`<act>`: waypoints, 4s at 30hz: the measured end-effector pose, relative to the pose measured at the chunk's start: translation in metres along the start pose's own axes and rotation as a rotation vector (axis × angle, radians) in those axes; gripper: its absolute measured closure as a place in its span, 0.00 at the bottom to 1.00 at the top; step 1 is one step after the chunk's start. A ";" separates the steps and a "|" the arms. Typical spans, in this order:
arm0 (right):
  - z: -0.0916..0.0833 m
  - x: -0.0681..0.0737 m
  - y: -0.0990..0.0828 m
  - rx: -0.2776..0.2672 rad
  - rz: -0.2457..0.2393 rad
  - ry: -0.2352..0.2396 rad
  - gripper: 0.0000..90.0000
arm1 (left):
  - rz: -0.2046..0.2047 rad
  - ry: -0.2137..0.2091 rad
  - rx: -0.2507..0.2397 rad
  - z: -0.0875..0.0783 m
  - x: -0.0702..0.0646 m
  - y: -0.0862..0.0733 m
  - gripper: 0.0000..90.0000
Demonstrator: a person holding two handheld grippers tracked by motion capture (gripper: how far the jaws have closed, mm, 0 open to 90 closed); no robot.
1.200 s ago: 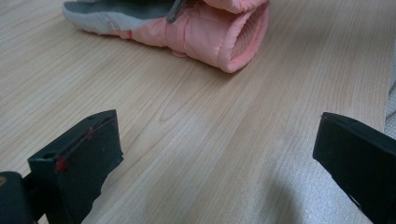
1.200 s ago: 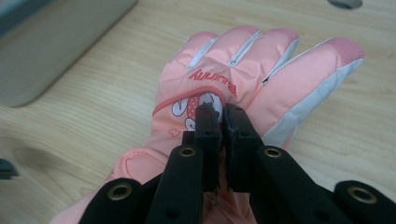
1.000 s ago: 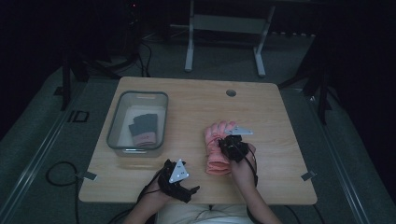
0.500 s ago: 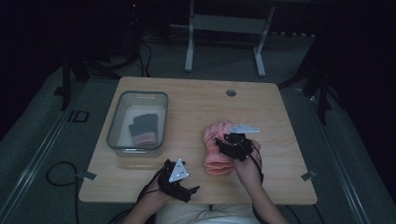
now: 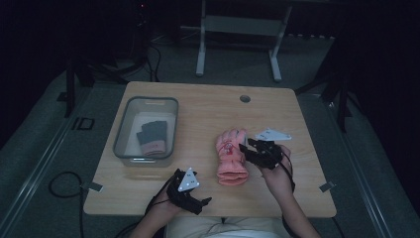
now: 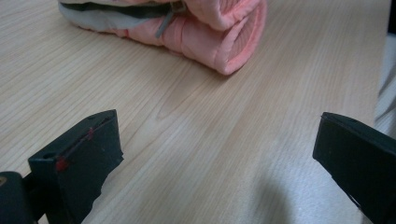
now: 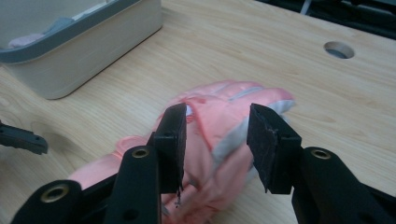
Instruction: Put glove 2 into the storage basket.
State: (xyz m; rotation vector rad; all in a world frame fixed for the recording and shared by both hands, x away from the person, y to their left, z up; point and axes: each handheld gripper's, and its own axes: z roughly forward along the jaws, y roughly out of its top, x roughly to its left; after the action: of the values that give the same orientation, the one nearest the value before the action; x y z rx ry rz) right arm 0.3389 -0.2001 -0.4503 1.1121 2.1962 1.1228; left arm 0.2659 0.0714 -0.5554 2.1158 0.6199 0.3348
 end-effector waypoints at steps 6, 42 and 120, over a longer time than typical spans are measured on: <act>-0.009 -0.015 -0.002 -0.014 -0.046 0.024 0.63 | -0.009 0.033 -0.038 -0.007 0.003 0.012 0.03; 0.055 -0.042 -0.036 0.229 0.099 0.116 0.55 | -0.278 0.057 0.199 0.081 0.082 0.108 0.16; 0.085 0.084 0.174 -0.039 -0.089 0.319 0.87 | -0.398 0.117 -0.032 -0.149 0.182 0.140 0.89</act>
State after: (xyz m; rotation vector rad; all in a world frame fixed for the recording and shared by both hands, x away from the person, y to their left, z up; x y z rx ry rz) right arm 0.4270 -0.0317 -0.3591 0.8565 2.4229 1.3757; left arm 0.3950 0.2040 -0.3528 1.8970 1.0746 0.2432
